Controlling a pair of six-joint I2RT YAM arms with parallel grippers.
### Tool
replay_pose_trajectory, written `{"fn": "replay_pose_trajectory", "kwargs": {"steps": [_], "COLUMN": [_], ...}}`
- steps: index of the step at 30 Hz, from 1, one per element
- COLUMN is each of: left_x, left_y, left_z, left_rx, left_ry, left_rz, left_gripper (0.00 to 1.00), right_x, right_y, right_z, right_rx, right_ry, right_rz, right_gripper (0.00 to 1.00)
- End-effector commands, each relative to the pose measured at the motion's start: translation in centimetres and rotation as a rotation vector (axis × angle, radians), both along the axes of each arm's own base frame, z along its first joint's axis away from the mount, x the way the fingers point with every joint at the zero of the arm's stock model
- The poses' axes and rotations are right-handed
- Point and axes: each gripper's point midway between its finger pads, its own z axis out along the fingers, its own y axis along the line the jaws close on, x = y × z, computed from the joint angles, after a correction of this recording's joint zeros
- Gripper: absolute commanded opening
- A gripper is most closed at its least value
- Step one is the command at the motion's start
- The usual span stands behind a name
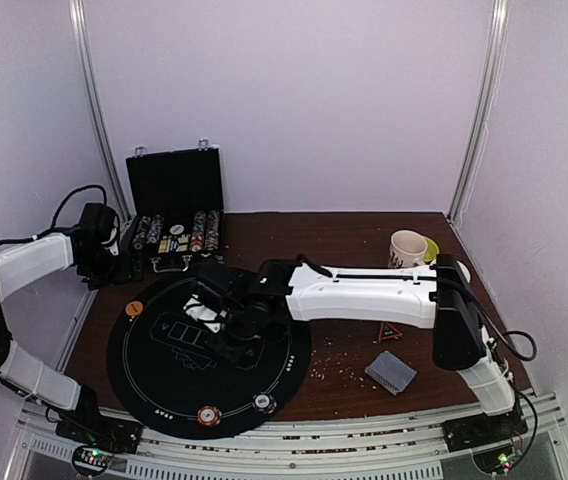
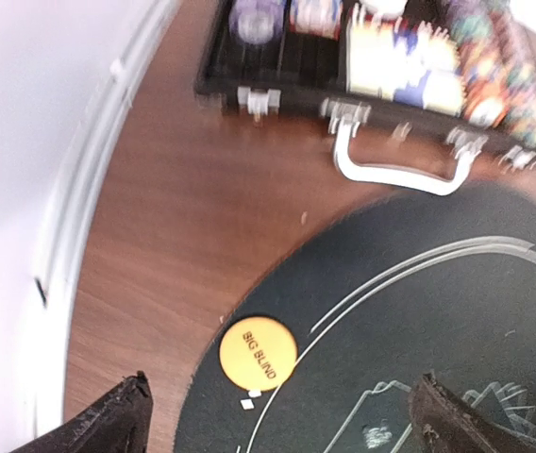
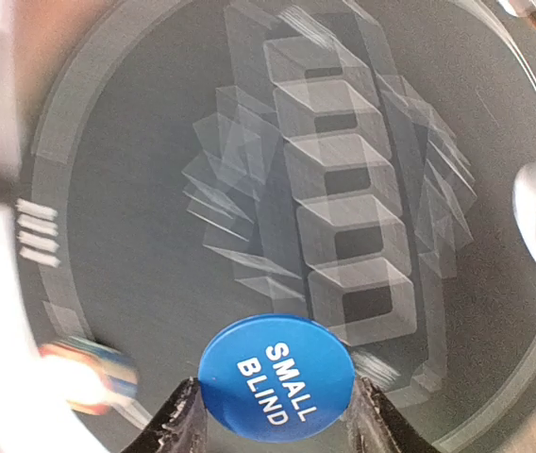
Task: Distribute texas hold em gaming equipment
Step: Pick up the small blind button from the poker table mat, then place the small blind button in the small blind area.
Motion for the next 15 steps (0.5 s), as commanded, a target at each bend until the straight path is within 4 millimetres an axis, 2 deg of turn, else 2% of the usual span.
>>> {"fn": "replay_pose_trajectory", "kwargs": {"steps": [1, 4, 7, 9, 12, 15], "left_x": [0.9, 1.5, 1.6, 1.5, 1.1, 0.8], "left_y": [1.4, 2.8, 3.5, 3.7, 3.8, 3.8], "left_z": [4.3, 6.8, 8.5, 8.7, 7.7, 6.6], "left_rx": [0.000, 0.006, 0.053, 0.064, 0.071, 0.068], "left_ry": [-0.079, -0.128, -0.161, -0.161, -0.136, -0.120], "left_rz": [0.019, 0.032, 0.031, 0.026, 0.025, 0.024], "left_gripper": [0.98, 0.98, 0.98, 0.98, 0.98, 0.98], "right_x": [-8.2, -10.7, -11.6, -12.0, -12.3, -12.1], "right_y": [6.9, 9.3, 10.6, 11.5, 12.8, 13.1], "right_z": [0.7, -1.1, -3.2, -4.1, -4.6, -5.1], "right_rx": [0.123, 0.123, 0.121, 0.140, 0.175, 0.170], "right_ry": [0.037, 0.042, 0.024, 0.000, -0.022, -0.055], "right_rz": [0.259, 0.330, 0.348, 0.351, 0.353, 0.345], "right_gripper": [0.30, 0.30, 0.30, 0.30, 0.29, 0.26]}}
